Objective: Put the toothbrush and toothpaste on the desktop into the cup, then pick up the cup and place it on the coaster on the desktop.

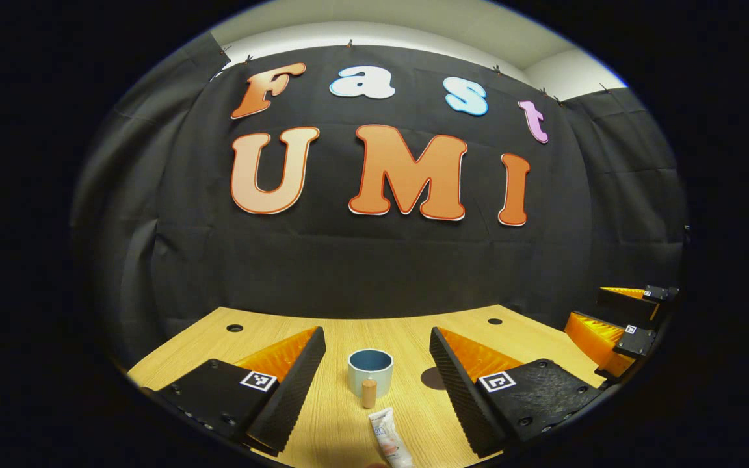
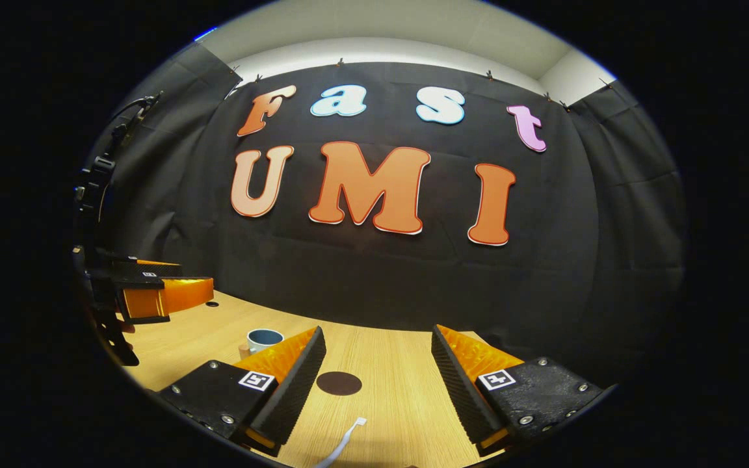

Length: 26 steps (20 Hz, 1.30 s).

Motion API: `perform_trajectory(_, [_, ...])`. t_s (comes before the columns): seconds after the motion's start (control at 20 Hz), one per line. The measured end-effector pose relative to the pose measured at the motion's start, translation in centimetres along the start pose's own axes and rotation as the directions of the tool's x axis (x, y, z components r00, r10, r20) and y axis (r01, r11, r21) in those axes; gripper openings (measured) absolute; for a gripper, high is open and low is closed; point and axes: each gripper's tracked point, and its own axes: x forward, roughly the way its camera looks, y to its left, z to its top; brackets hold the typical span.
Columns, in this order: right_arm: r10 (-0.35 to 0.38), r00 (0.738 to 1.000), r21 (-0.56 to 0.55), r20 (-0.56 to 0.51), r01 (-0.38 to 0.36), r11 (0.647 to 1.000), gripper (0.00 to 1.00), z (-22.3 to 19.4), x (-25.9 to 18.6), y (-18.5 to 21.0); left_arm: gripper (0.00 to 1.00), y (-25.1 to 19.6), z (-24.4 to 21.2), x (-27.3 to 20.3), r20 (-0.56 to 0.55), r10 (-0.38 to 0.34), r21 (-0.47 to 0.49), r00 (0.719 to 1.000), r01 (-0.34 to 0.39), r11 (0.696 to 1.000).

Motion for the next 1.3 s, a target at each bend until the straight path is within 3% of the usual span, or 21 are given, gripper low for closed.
perform_trajectory(0.25, [0.006,0.997,0.019,-0.074,-0.004,1.000,0.98,-2.1,0.4,-0.6,0.97,-0.3,-3.7,1.7,-0.170,0.000,-0.016,0.985,-0.003,1.000])
perform_trajectory(0.55, [0.078,0.969,0.085,-0.235,-0.059,0.995,0.97,-5.4,0.8,-0.3,0.97,-0.4,-8.0,2.8,-0.366,0.003,0.008,0.931,0.000,1.000])
perform_trajectory(0.65, [0.090,0.947,0.105,-0.308,-0.060,0.993,0.96,-6.7,1.1,-0.4,0.97,-0.5,-9.9,3.1,-0.429,-0.005,-0.005,0.903,0.003,1.000])
perform_trajectory(0.75, [0.161,0.891,0.164,-0.424,-0.099,0.981,0.95,-9.2,0.8,0.7,0.98,-0.5,-12.6,3.4,-0.517,-0.021,-0.020,0.855,0.013,1.000])
perform_trajectory(0.85, [0.218,0.836,0.218,-0.504,-0.121,0.968,0.98,-11.4,0.9,1.5,0.97,0.0,-15.3,3.5,-0.622,-0.023,-0.039,0.783,-0.002,0.999])
perform_trajectory(0.9, [0.213,0.816,0.224,-0.538,-0.105,0.969,0.92,-12.2,1.3,1.3,0.97,0.4,-16.2,3.4,-0.652,-0.020,-0.044,0.758,-0.012,0.999])
perform_trajectory(1.05, [0.213,0.763,0.250,-0.611,-0.069,0.966,0.88,-13.8,1.4,1.1,0.98,0.9,-18.5,3.3,-0.726,0.001,-0.037,0.688,-0.040,0.999])
perform_trajectory(1.1, [0.247,0.739,0.272,-0.627,-0.090,0.958,0.86,-14.2,1.4,1.6,0.97,1.3,-19.6,3.5,-0.739,0.011,-0.022,0.673,-0.041,0.999])
perform_trajectory(1.2, [0.271,0.682,0.288,-0.680,-0.091,0.953,0.83,-15.4,1.1,2.0,1.00,2.4,-21.1,3.1,-0.796,0.068,0.023,0.601,-0.083,0.996])
perform_trajectory(1.25, [0.278,0.660,0.288,-0.698,-0.097,0.953,0.76,-15.8,1.0,2.2,0.83,2.5,-21.7,3.3,-0.806,0.072,0.025,0.588,-0.087,0.996])
perform_trajectory(1.3, [0.281,0.640,0.281,-0.715,-0.104,0.954,0.81,-16.0,0.9,2.3,0.80,2.3,-22.0,3.0,-0.821,0.060,0.012,0.568,-0.088,0.996])
